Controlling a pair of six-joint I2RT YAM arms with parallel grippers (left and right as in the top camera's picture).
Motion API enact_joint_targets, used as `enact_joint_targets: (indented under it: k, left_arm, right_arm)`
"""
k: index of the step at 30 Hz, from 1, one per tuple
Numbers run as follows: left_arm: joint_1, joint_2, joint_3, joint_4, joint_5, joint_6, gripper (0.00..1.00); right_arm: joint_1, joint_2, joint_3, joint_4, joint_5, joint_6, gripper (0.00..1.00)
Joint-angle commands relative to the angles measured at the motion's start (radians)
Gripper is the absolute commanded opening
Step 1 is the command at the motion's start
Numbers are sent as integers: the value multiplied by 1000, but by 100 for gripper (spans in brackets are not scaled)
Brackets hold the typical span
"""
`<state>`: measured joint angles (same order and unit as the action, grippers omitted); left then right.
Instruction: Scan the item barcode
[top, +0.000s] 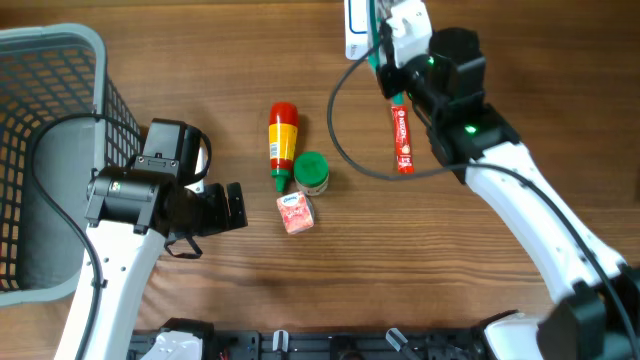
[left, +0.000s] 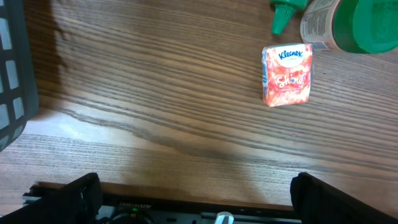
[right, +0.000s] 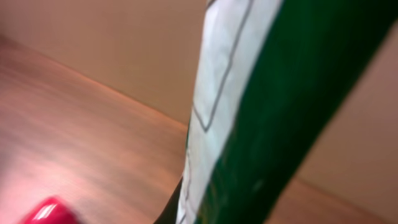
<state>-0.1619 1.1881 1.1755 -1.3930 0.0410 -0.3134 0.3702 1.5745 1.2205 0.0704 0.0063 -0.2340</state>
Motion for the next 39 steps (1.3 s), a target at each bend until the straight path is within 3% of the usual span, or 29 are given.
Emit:
enact_joint_targets:
  k: [1, 6, 10, 17, 22, 27, 30, 32, 39]
  left_arm:
    - [-5, -5, -4, 2, -16, -13, 100]
    - [-5, -5, -4, 2, -16, -13, 100]
    - [-5, -5, -4, 1, -16, -13, 100]
    - [-5, -5, -4, 2, -16, -13, 100]
    - [-5, -5, -4, 1, -16, -13, 100]
    - [-5, -5, -4, 1, -16, -13, 100]
    - [-5, -5, -4, 2, -16, -13, 100]
    - [-5, -5, -4, 2, -16, -13, 100]
    - [-5, -5, -4, 2, -16, -13, 100]
  right_arm:
    - [1, 143, 19, 156, 184, -241, 5]
    - [14, 350, 53, 407, 256, -484, 5]
    - [40, 453, 135, 454, 259, -611, 5]
    - [59, 494, 160, 476, 269, -632, 5]
    - [28, 433, 160, 474, 422, -657, 4]
    - [-170, 333, 159, 282, 560, -653, 4]
    - [-381, 316, 159, 230, 545, -544, 4]
    - [-532, 318, 159, 109, 466, -503, 4]
    - [-840, 350, 159, -34, 284, -165, 5]
